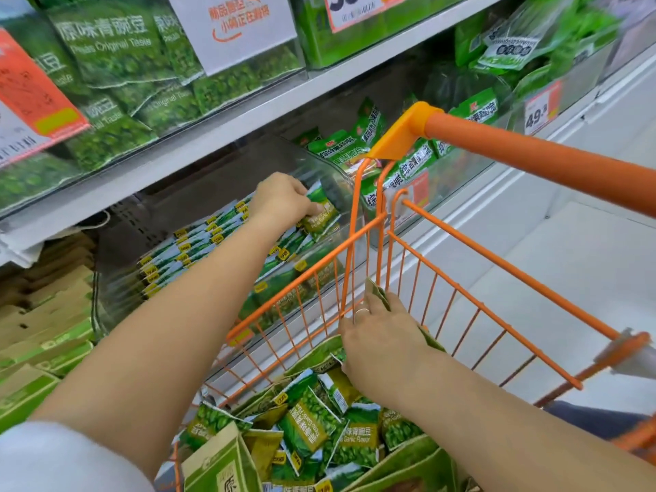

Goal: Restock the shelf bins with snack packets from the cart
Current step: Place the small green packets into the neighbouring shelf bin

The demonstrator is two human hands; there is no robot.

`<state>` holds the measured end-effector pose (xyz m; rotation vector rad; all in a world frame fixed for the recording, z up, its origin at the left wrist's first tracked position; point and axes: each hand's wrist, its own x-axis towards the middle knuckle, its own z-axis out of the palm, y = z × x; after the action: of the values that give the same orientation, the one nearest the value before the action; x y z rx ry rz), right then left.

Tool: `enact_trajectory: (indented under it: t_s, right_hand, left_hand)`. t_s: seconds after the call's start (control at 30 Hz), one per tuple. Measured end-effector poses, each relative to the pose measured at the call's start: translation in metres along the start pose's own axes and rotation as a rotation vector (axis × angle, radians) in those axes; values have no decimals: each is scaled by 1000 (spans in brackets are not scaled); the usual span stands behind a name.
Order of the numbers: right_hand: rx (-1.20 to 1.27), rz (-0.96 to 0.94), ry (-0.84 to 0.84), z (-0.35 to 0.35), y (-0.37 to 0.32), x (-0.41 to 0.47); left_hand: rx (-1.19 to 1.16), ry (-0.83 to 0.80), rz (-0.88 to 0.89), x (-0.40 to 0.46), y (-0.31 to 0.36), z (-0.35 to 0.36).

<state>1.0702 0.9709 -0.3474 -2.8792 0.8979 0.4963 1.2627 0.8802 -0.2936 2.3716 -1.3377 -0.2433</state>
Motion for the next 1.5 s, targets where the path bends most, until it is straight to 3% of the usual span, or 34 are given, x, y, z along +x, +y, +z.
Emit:
enact_trajectory:
  t_s: [0.2,0.33,0.53,0.7,0.9,1.03,1.13,1.2,1.27,1.33,1.4,1.5]
  right_hand:
    - [-26,-16,-16,-1,-3,0]
    - [-38,-26,-36,-1,-3,-2]
    - [-47,-37,-47,-2,-3,-3]
    - [-52,-41,-52,-3,-4,-3]
    - [-92,-46,-61,-2,-5,-3]
    - [-83,-56,-78,-1,-6,-2]
    - [-67,-48,-120,-9,-5,-6]
    - [-20,-82,-110,-16,-3,-12]
    - [22,-125,-232,-19,-1,-15]
    - [30,-216,-431,-21,-2,-19]
    - [-18,-237,-563,-12,-6,-20]
    - [7,-225,-480,3,-8,-19]
  left_hand:
    - [-201,242,25,-15,-13,8]
    - [-254,276,31,-22,-22,18]
    - [43,26,99,-18,-18,24]
    - [415,21,160,-13,-2,27]
    - [439,-252,28,9,12,18]
    - [505,-210,49,3,15,28]
    - [411,-216,70,-5,14,17]
    - [311,-110,152,-19,12,0]
    - [198,72,274,-55,4,-16]
    - [103,116,380,-104,-11,-25]
    - [40,-4,403,-149,-31,-25]
    - [136,-326,360,-188,-62,-6]
